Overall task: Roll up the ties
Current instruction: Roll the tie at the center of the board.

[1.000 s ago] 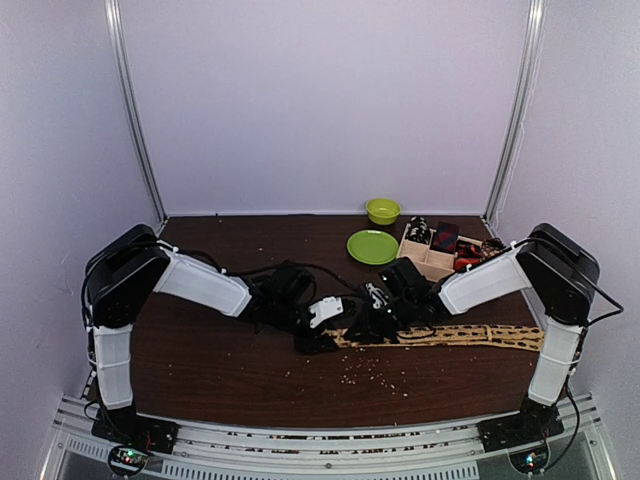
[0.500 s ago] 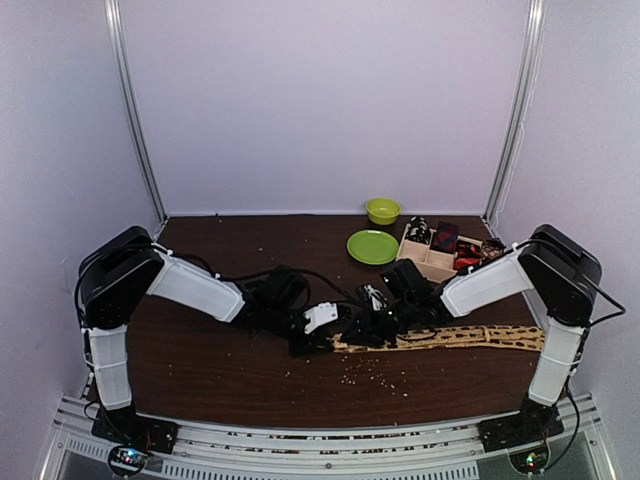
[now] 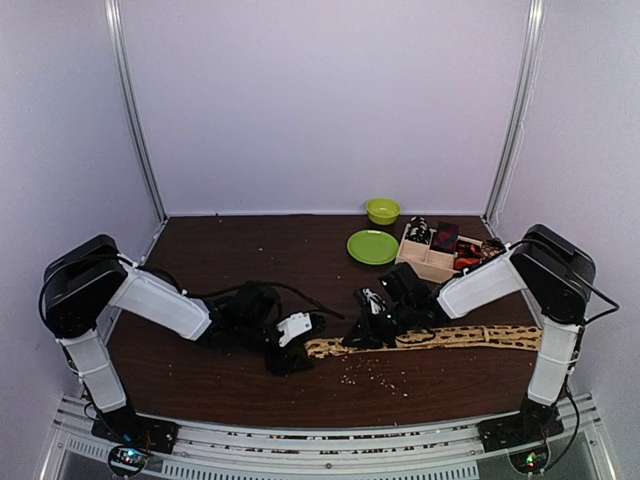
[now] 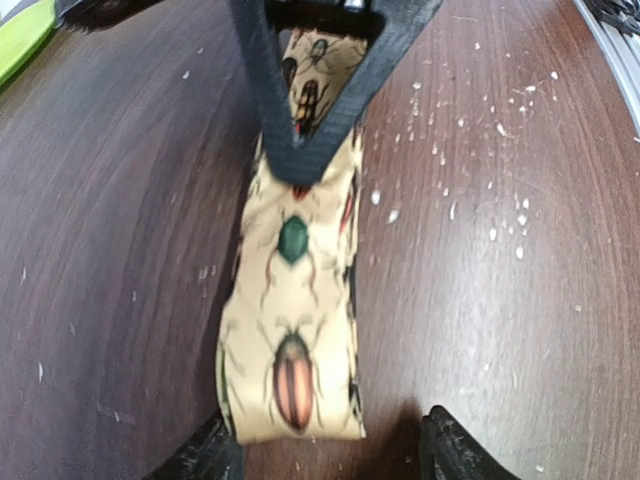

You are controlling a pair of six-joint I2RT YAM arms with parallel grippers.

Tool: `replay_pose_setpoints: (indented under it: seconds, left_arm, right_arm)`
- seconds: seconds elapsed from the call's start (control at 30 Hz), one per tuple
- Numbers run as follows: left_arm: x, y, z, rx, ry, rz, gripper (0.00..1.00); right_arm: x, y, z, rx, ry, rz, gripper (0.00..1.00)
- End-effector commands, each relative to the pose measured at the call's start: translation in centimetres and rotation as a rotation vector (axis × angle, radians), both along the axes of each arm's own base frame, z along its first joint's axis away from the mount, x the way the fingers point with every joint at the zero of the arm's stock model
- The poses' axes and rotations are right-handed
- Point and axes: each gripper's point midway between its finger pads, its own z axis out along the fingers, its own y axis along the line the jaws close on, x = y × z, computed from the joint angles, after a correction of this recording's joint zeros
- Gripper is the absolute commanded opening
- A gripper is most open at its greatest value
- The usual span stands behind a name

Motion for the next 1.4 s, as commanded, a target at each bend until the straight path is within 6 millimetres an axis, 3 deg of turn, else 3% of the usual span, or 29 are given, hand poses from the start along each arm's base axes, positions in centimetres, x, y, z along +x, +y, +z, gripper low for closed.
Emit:
replay_pose_setpoints:
  seconds: [0.0, 0.2, 0.47, 0.63, 0.73, 0.9, 1.17, 1.37]
  left_arm:
    - [0.8, 0.0, 0.9, -0.087, -0.040, 0.076, 0.62]
    - [0.9, 0.4, 0.3, -0.093, -0.045, 0.098, 0.60]
    - [1.4, -0.8, 0.3, -0.132, -0.032, 0.101, 0.61]
    - [0.9, -1.8, 1.0, -0.150, -0.013, 0.039, 0.40]
    - [0.6, -2.6, 2.4, -0.179, 0.000, 0.010, 0.34]
    - [0.5, -3.9, 4.8, -0.244, -0.015, -0.015, 0.33]
    - [1.3, -6.6, 5.5, -0.311, 0.003, -0.018, 0.38]
    - [1.7, -8.3, 3.2, -0.279, 0.045, -0.039, 0.38]
  right_arm:
    - [-0.8, -1.7, -3.1, -0.101, 0.007, -0.008, 0.00]
    - [-1.0, -2.1, -3.4, -0.117, -0.004, -0.010, 0.00]
    - [-1.1, -2.3, -3.8, -0.138, -0.016, 0.003, 0.00]
    - [-1.4, -2.5, -4.2, -0.158, -0.007, 0.008, 0.00]
    - [-1.4, -2.6, -4.3, -0.163, -0.010, 0.009, 0.00]
    - [-1.3, -2.4, -4.4, -0.162, -0.007, 0.007, 0.00]
    - [-1.4, -1.9, -4.3, -0.155, -0.007, 0.015, 0.00]
    - [-1.5, -1.9, -4.2, -0.151, -0.003, 0.014, 0.00]
